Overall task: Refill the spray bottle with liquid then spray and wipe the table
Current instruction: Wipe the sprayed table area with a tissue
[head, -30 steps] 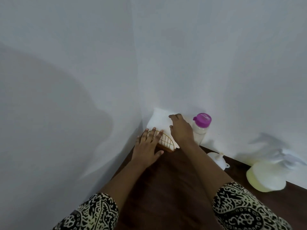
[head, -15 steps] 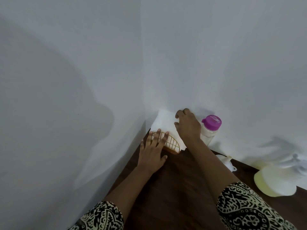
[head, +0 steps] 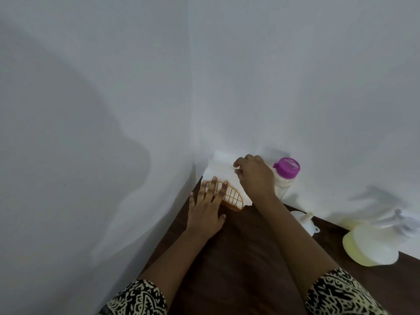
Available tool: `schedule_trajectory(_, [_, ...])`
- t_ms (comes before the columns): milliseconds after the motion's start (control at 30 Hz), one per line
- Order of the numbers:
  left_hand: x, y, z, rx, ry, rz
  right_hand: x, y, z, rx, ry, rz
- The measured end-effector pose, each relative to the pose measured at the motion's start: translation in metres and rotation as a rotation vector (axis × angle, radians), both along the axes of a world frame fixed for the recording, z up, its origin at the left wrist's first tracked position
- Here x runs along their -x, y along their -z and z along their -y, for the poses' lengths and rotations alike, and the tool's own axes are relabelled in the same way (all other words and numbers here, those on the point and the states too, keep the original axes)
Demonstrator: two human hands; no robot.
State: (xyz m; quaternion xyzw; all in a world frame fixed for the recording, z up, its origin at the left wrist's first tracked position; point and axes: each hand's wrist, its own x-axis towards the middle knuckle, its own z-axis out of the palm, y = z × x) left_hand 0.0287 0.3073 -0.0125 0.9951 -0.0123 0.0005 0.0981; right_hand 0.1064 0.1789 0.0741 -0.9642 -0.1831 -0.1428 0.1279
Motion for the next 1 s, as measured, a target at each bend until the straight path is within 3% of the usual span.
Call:
schedule_trajectory(133, [0.000,-0.002,0.001,0.017,0.011,-0.027,0.011,-0.002,0.002,0.037,-0.079,0.001])
schedule_trajectory(267, [0.002,-0.011,0.002,0.131,0.006,-0.032,0.012,-0.013,0.006,-0.212,-0.039,-0.141])
schedule_trajectory(467, [0.008,-0.038,0.009,0.943,-0.293,0.219,0.021,-0.049,0.015,-0.872,-0.010,-0.585])
schedule_trajectory(567, [0.011,-0.065,0.017,1.302,-0.481,0.124,0.032,-0.061,0.020,-1.084,0.012,-0.790])
schedule_trajectory(700, [0.039,-0.095,0.033,1.863,-0.667,-0.110,0.062,-0.076,0.030,-1.275,-0.020,-0.897])
schedule_trajectory(767, [0.065,-0.106,0.043,2.062,-0.612,-0.189,0.089,-0.078,0.041,-1.295,-0.075,-0.931])
schedule_trajectory(900, [0.131,-0.123,0.079,2.277,-0.474,-0.274,0.162,-0.067,0.079,-1.276,-0.058,-0.941])
schedule_trajectory(1000, [0.181,-0.117,0.117,2.376,-0.470,-0.415,0.226,-0.048,0.115,-1.118,0.022,-0.866])
